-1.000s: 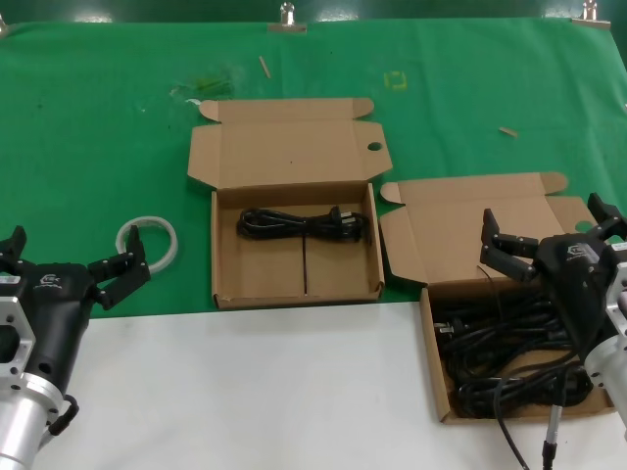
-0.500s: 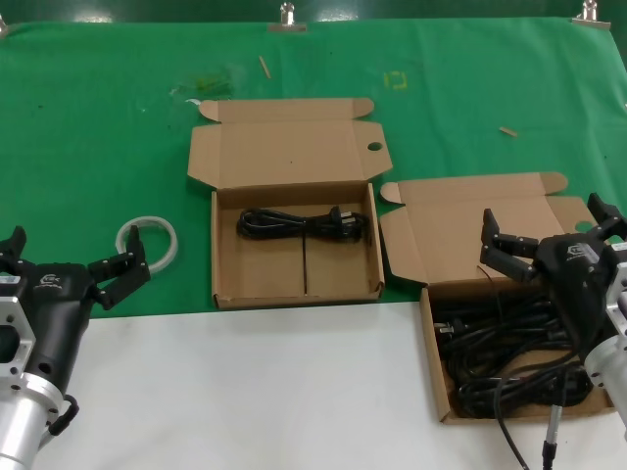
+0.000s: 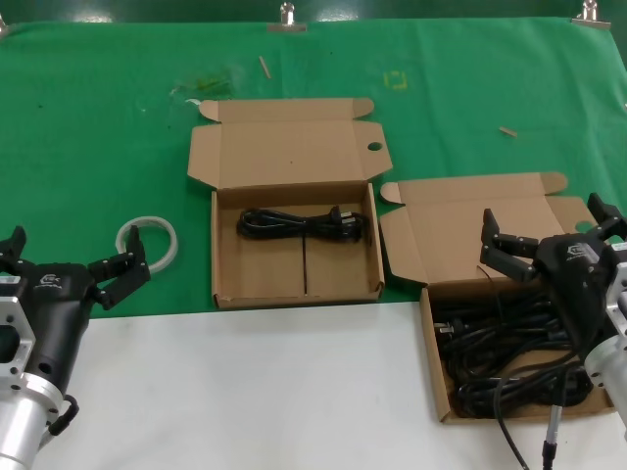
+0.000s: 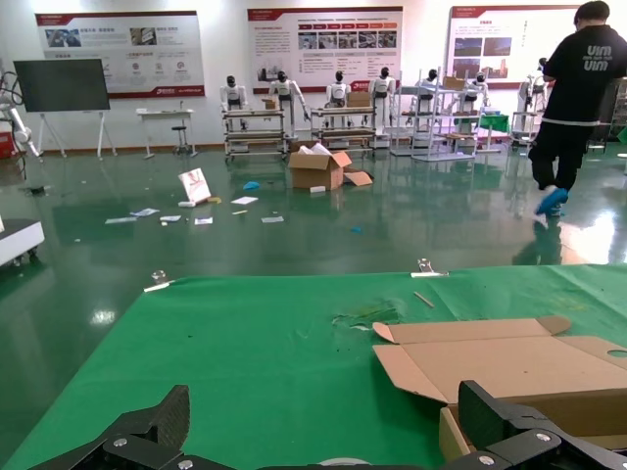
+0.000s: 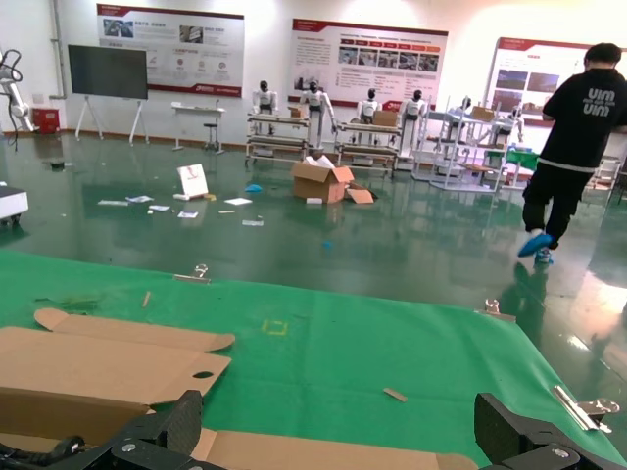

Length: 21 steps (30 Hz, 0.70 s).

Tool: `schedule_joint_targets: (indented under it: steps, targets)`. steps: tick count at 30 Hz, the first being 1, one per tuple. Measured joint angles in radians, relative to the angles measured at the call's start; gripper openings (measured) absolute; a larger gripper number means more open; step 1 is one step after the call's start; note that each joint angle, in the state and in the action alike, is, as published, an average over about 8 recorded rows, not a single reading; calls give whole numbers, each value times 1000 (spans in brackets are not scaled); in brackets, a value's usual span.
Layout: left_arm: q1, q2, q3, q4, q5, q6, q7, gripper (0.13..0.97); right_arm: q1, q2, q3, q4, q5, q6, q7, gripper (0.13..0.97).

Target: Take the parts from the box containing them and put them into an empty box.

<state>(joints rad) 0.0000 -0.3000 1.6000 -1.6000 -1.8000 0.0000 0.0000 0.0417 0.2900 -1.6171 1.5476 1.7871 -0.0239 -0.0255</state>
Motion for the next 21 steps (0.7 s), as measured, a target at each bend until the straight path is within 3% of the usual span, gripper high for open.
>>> schedule_joint_targets:
  steps: [21]
  targets:
    - [0,0,0,0,0,0,0,966,0,0,0,0,0,0,0,966]
